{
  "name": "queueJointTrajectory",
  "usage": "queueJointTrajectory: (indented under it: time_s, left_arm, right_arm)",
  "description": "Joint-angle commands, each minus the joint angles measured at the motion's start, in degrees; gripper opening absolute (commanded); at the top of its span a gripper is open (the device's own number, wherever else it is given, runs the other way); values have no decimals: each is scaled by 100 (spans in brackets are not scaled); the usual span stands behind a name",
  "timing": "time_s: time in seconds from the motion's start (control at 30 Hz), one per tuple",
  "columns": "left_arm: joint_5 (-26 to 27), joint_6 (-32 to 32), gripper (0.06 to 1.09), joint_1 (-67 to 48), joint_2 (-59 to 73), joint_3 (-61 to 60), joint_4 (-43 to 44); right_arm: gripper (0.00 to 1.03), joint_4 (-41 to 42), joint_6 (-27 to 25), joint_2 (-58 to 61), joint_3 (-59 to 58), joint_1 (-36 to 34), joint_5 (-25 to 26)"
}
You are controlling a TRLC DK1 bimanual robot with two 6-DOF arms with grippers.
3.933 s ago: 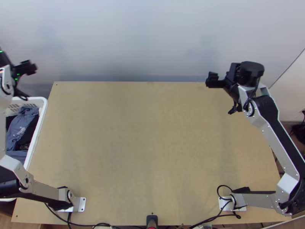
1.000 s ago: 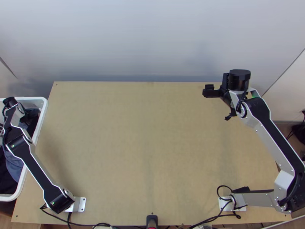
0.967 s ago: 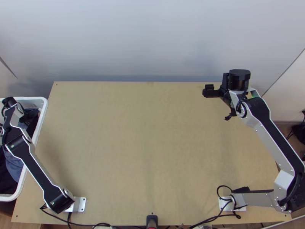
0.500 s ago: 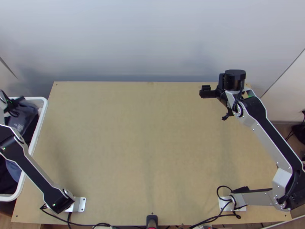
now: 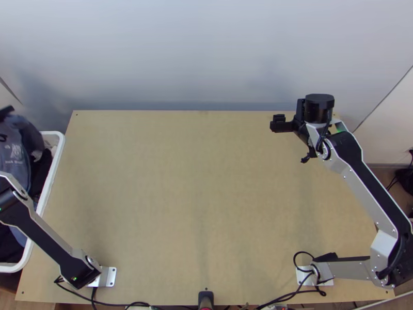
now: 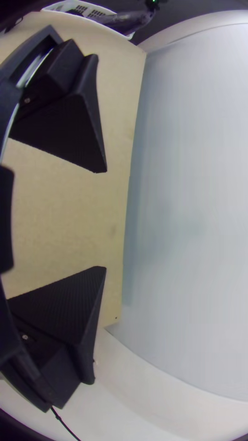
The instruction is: Fold the t-shirt
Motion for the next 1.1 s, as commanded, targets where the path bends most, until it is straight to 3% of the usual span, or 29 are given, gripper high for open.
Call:
queueJointTrajectory:
  time_s: [0.0, 0.47, 1.07]
  left_arm:
    - [17, -145, 9, -76, -960, 28, 88]
    - [-18, -531, 9, -252, -2551, 134, 625]
    - [61, -408, 9, -1930, -3852, 19, 809]
  right_arm:
    - [95, 2, -24, -49, -7, 28, 8]
    - [95, 19, -16, -286, -121, 98, 8]
    - [95, 134, 2, -691, -798, 142, 8]
